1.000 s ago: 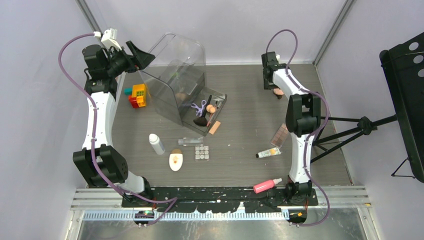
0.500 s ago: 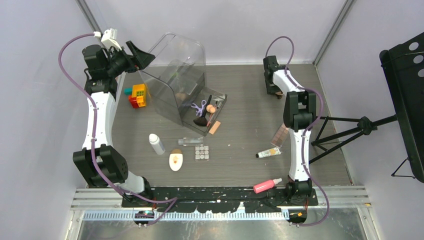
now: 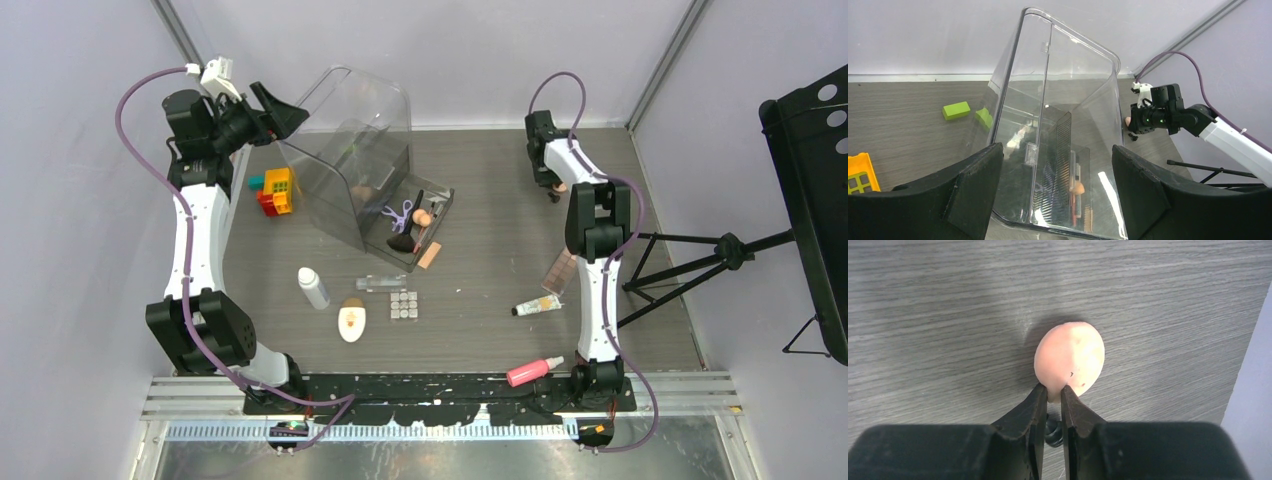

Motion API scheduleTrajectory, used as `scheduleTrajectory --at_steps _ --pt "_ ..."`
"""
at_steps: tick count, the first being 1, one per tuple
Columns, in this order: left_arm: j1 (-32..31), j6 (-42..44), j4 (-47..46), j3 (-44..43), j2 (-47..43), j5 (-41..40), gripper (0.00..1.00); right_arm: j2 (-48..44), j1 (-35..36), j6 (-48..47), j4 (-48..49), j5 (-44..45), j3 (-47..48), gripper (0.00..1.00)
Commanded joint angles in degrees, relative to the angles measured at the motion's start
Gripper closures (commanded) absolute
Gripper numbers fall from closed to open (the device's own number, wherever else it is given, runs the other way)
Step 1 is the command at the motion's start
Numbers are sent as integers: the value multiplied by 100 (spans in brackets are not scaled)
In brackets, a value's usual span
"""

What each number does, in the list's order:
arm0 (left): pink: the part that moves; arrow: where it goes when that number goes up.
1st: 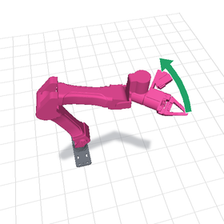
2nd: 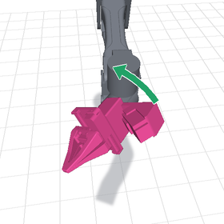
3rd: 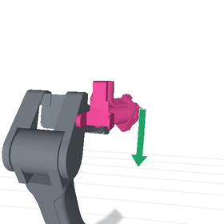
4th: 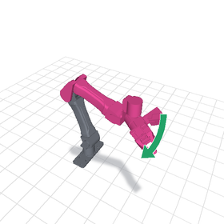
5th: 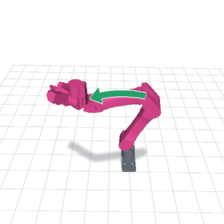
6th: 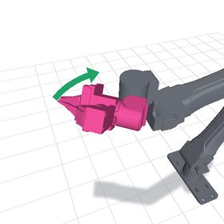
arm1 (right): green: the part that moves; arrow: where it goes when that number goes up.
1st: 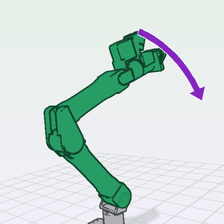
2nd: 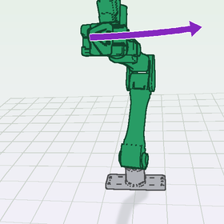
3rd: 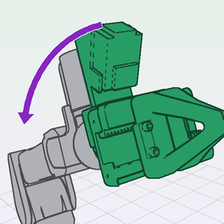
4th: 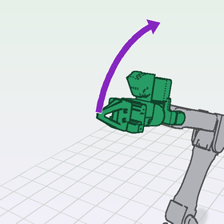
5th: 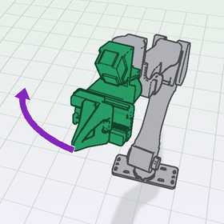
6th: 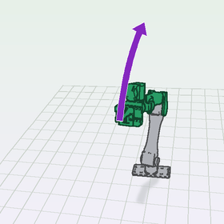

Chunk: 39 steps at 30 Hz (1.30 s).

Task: Organize the makeup
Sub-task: Pick up the makeup tool from the center of the board, then place the makeup tool in the drawer.

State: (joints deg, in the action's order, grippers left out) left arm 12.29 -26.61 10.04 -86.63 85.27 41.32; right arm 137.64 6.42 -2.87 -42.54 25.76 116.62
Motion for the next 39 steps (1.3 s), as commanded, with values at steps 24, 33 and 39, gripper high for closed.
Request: scheduleTrajectory --at_steps 24,33,39 --pt "94 -28 155 102 81 102 18 -1575 2464 1632 974 -2732 101 80" --pt "89 -59 139 102 88 122 18 -806 2984 1801 1180 -2629 498 77" --pt "91 -72 123 111 68 127 18 -906 3045 1840 1500 -2667 170 45"
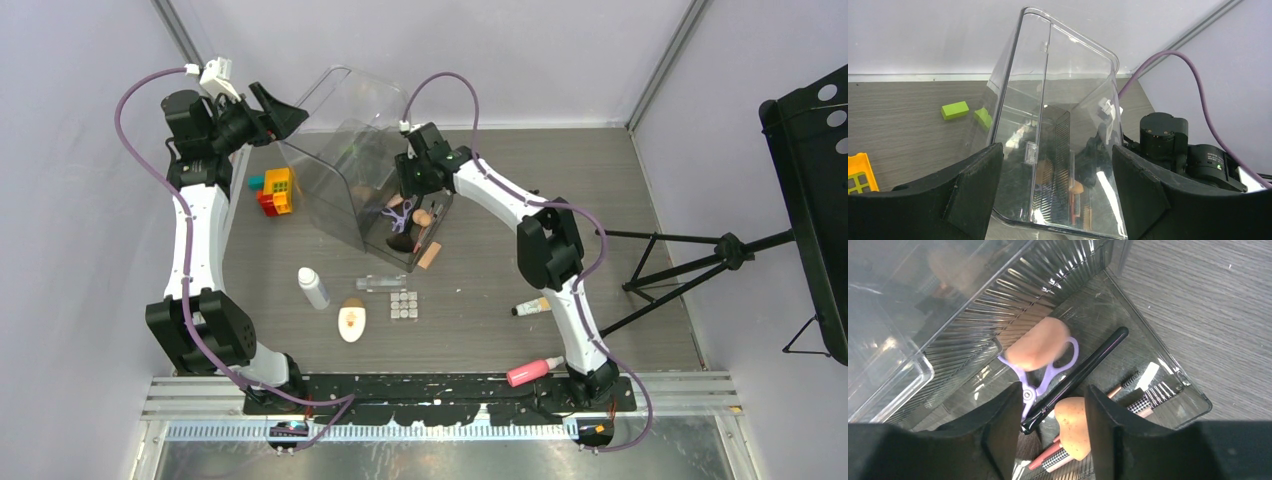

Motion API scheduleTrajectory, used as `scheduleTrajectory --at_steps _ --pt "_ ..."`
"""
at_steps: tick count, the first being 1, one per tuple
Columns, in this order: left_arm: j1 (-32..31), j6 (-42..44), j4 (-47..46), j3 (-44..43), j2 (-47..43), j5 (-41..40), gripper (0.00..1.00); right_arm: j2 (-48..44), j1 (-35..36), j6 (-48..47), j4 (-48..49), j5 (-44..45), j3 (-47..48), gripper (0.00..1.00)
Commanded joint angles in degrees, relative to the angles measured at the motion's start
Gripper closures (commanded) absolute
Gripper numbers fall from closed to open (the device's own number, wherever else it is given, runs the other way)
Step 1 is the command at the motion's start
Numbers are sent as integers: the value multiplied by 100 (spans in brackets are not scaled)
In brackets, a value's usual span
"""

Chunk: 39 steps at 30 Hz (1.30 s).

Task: Organize the makeup
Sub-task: Place the makeup tool in the drawer, then close the drawer in the storage box.

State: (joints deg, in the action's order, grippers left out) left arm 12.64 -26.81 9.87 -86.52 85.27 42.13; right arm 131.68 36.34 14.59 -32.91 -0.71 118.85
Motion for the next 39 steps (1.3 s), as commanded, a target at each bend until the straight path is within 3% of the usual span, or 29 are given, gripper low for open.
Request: scheduleTrajectory --at_steps 1,5,13,21,29,39 --pt "61 -45 138 105 61 43 18 -391 54 104 622 -17 -165 43" --pt "60 -35 133 111 44 27 18 -766 49 84 817 51 -576 40" --pt "58 -33 136 109 24 34 18 -1892 -2 144 958 1197 -1962 40" --pt "-42 181 414 -56 -105 -127 18 -3064 -68 523 1236 1439 -3489 40" --pt "-823 1139 1544 -985 165 -937 17 -4193 -81 842 1398 1576 -4810 40" --pt "-904 1303 2033 -2149 770 -1172 17 -4905 -87 1185 1641 1578 -5800 40"
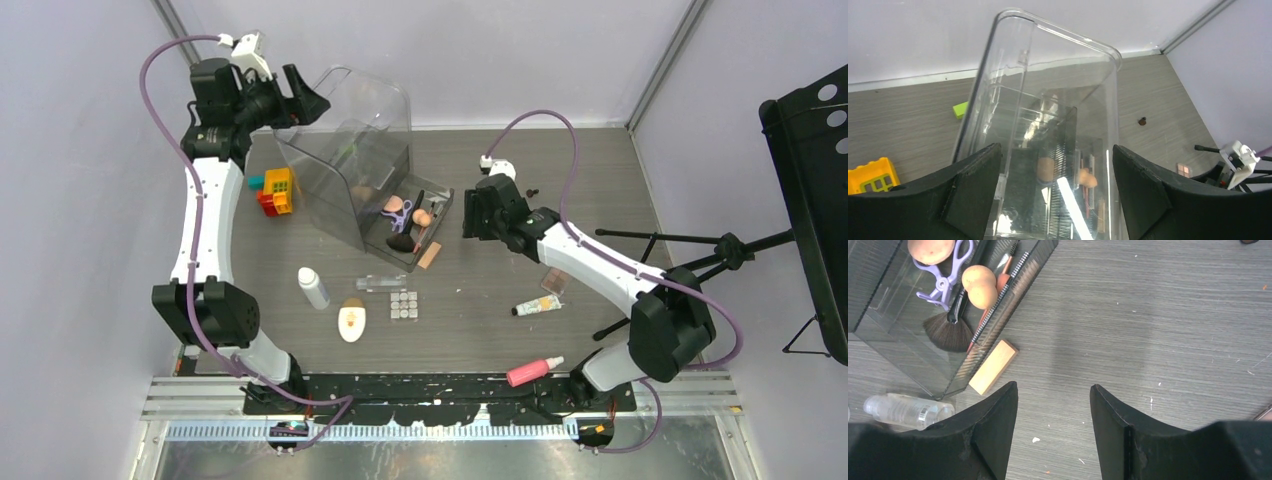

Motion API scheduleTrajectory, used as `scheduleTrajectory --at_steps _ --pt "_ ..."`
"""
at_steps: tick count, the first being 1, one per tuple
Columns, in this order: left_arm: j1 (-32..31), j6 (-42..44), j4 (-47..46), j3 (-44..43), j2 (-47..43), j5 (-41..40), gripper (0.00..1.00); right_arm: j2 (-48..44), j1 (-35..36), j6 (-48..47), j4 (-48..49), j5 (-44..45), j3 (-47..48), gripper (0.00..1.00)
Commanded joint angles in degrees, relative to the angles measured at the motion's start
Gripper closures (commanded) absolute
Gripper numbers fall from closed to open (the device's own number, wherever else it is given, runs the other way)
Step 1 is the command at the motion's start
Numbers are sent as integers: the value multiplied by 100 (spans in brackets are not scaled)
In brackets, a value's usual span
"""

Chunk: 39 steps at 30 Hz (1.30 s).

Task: Organize the makeup
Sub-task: Close the drawer in the storage box.

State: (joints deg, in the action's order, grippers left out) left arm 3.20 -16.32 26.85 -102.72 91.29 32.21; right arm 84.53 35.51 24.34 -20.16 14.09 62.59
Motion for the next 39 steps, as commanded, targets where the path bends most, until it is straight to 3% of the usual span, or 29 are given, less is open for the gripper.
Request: scheduleTrajectory --at_steps 1,10,25,33,39 --pt "40 305 384 -625 217 -193 17 -191 -6 214 358 107 -195 40" --pt "58 894 669 -991 510 -804 14 -263 -8 282 332 138 -433 40" --pt "181 754 250 -292 515 -1128 14 -287 0 382 388 35 -601 41" --pt "224 257 -214 676 -51 -1061 16 -312 2 530 614 -126 -704 41" --pt "226 160 -339 1225 -469 -1313 23 -229 -2 687 713 -275 -727 41"
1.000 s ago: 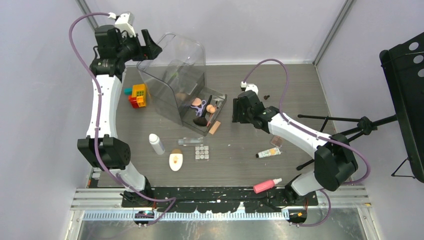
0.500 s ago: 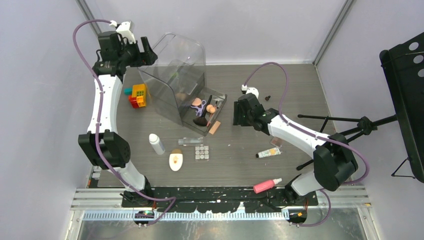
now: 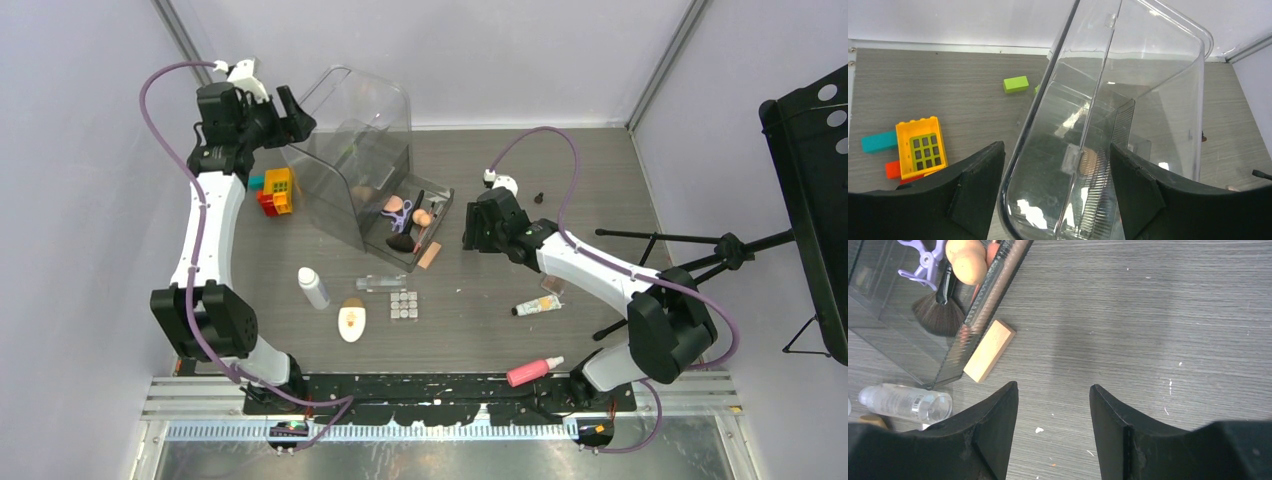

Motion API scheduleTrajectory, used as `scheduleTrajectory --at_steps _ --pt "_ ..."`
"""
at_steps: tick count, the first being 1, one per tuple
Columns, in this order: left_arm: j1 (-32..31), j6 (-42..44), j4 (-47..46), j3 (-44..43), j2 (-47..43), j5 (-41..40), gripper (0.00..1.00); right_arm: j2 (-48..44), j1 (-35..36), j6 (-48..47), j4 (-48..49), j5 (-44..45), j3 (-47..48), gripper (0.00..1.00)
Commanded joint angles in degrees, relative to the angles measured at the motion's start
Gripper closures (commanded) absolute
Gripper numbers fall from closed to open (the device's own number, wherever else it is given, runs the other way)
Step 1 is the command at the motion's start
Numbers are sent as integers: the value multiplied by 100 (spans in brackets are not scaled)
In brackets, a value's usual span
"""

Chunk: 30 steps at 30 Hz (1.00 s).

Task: Organize the makeup
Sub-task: Close the drawer in the storage box.

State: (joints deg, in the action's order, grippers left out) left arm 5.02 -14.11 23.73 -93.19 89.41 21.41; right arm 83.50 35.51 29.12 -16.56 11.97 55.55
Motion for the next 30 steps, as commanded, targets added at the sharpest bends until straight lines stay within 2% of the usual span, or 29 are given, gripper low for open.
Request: scheduleTrajectory --at_steps 1,11,22,30 --pt "43 -67 -52 319 -323 -284 24 -118 0 235 367 -78 -31 41" --pt "197 -399 -102 483 -494 -383 32 -164 -5 307 413 46 -70 41" --pt "629 -863 -322 512 -332 305 36 -352 -3 218 440 538 -184 41" --pt "748 -998 -486 480 -196 895 38 -91 0 326 585 526 -91 41"
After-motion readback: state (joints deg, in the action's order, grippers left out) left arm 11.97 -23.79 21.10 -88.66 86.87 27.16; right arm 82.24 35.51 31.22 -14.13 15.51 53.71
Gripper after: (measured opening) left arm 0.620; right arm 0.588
